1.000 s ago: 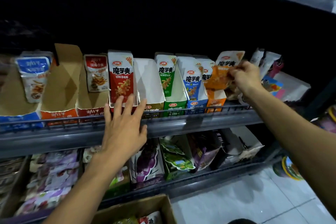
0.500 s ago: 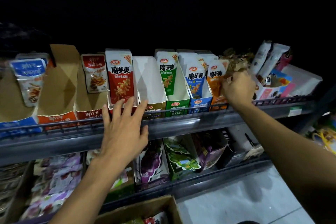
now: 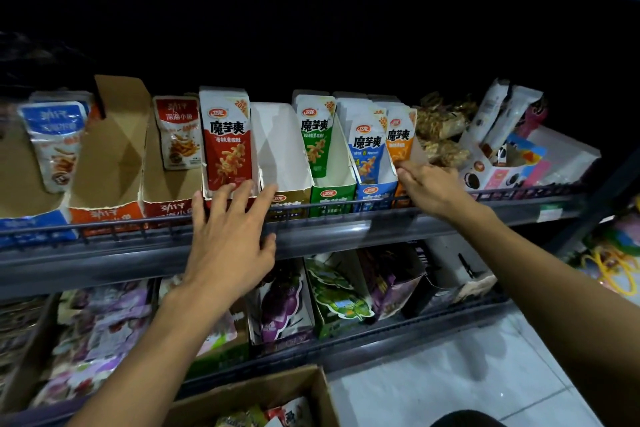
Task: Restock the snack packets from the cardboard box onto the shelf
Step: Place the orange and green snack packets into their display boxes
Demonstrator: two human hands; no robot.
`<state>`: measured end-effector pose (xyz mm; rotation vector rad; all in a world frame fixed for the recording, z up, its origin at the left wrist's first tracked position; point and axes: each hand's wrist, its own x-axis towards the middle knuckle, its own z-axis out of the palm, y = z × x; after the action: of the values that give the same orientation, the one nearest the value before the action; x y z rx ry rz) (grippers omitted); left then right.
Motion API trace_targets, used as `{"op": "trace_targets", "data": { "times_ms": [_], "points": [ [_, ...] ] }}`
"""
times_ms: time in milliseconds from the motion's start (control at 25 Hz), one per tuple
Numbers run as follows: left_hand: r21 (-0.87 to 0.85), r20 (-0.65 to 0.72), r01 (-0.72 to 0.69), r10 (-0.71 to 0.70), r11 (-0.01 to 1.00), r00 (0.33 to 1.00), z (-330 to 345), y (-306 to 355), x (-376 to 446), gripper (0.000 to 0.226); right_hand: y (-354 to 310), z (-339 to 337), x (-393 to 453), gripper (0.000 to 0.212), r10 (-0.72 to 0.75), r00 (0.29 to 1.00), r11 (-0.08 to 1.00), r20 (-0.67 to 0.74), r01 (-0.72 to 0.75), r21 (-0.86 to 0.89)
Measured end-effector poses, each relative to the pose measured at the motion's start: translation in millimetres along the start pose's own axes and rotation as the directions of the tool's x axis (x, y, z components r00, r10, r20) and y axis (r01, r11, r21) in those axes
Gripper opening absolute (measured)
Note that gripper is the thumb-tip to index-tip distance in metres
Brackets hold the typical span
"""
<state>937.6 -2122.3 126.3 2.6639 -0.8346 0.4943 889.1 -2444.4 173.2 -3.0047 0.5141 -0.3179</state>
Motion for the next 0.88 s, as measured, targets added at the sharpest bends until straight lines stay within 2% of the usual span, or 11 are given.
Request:
{"op": "trace_targets", "data": {
  "times_ms": [80,160,280,400,520,640,680,760,880],
  "points": [
    [-0.018,-0.008,-0.015,0.015,1.0,1.0,1.8,-1.8,-1.7,0.081,0.9,9.8,-12.3,0.044,-0.012,0.995,1.0,-0.104,0.013,0.003],
    [-0.048,-0.037,-0.01,0.008,0.999,0.999,3.3,-5.3,-10.1,0.088,-3.1,20.6,-34.7,0.064,-0.007,0.985,0.999,-0.17,0.001,-0.033],
    [-0.033,-0.1,0.009,-0.012,0.999,0.995,4.8,-19.1,-34.9,0.093,-31.0,32.3,-77.0,0.084,0.008,0.983,0.999,-0.184,-0.015,-0.041],
    [-0.01,-0.073,0.044,-0.045,0.999,0.996,2.6,-37.3,-65.3,0.093,-70.3,53.9,-116.7,0.09,0.017,0.975,1.0,-0.22,-0.014,0.016],
    [-0.05,0.014,0.133,-0.132,0.99,0.991,2.1,-52.8,-110.4,0.089,-112.8,91.7,-156.0,0.093,-0.002,0.996,0.995,-0.093,0.012,0.1],
    [-0.136,0.179,0.243,-0.218,0.96,0.959,31.1,-68.5,-174.0,0.083,-144.1,154.9,-202.9,0.092,-0.03,0.985,0.975,0.172,-0.009,0.221],
    [-0.119,0.289,0.274,-0.231,0.954,0.929,47.4,-74.1,-197.8,0.081,-151.4,180.6,-218.8,0.088,-0.035,0.958,0.965,0.286,-0.042,0.259],
    [-0.06,0.541,0.386,-0.295,0.92,0.788,84.2,-84.7,-252.8,0.073,-160.5,228.9,-253.7,0.075,-0.035,0.867,0.951,0.498,-0.124,0.284],
    [0.019,0.773,0.49,-0.324,0.871,0.545,128.7,-92.6,-322.8,0.064,-163.5,291.4,-296.0,0.068,-0.056,0.616,0.952,0.786,-0.203,0.228]
  ]
}}
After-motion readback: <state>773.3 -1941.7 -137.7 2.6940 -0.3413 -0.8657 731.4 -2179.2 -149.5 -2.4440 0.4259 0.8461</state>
